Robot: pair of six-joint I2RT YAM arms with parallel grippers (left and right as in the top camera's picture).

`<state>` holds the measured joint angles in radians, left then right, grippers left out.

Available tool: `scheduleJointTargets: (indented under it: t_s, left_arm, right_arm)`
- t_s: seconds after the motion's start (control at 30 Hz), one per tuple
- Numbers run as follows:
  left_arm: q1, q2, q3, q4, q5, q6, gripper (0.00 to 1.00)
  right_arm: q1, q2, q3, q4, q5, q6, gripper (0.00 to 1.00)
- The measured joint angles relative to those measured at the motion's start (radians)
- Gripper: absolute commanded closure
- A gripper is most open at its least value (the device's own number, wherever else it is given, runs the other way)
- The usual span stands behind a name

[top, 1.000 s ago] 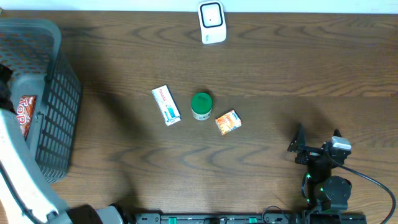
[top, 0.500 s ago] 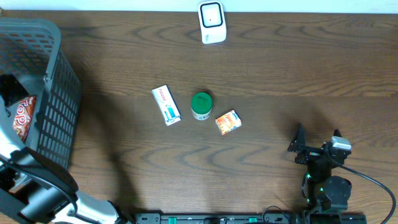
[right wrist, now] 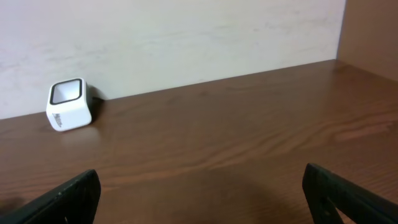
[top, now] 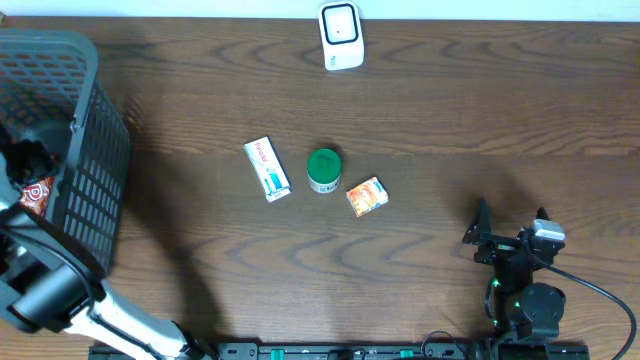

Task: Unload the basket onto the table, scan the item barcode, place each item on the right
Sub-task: 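Move the left gripper back into the basket above the red TOP bar, then lower the left gripper and grasp the red TOP chocolate bar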

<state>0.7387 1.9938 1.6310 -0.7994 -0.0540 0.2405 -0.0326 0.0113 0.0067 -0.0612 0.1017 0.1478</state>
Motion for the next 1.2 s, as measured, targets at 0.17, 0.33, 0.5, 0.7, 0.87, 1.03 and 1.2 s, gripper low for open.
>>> scheduleJointTargets:
  t_s: [0.17,0.33,0.5,0.7,0.87,1.03,1.2]
  left_arm:
    - [0.000,0.082,0.000,0.005,0.004,0.012,0.18]
    - [0.000,0.126,0.000,0.024,0.004,0.023,0.18]
    - [0.003,0.129,0.000,0.033,0.004,0.023,0.18]
    - [0.024,0.130,0.000,0.041,0.004,0.023,0.34]
    - [0.043,0.130,0.000,0.042,0.004,0.029,0.71]
    - [0.046,0.130,0.000,0.043,0.003,0.034,0.92]
    - [0.047,0.130,0.000,0.043,0.003,0.014,0.93]
  right_arm:
    - [0.000,0.000,0.000,0.000,0.000,0.000,0.01]
    - [0.000,0.000,0.000,0.000,0.000,0.000,0.01]
    - [0.000,0.000,0.000,0.000,0.000,0.000,0.01]
    - [0.000,0.000,0.000,0.000,0.000,0.000,0.01]
    - [0.000,0.000,0.000,0.000,0.000,0.000,0.01]
    - [0.000,0.000,0.000,0.000,0.000,0.000,0.01]
    - [0.000,0.000,0.000,0.000,0.000,0.000,0.01]
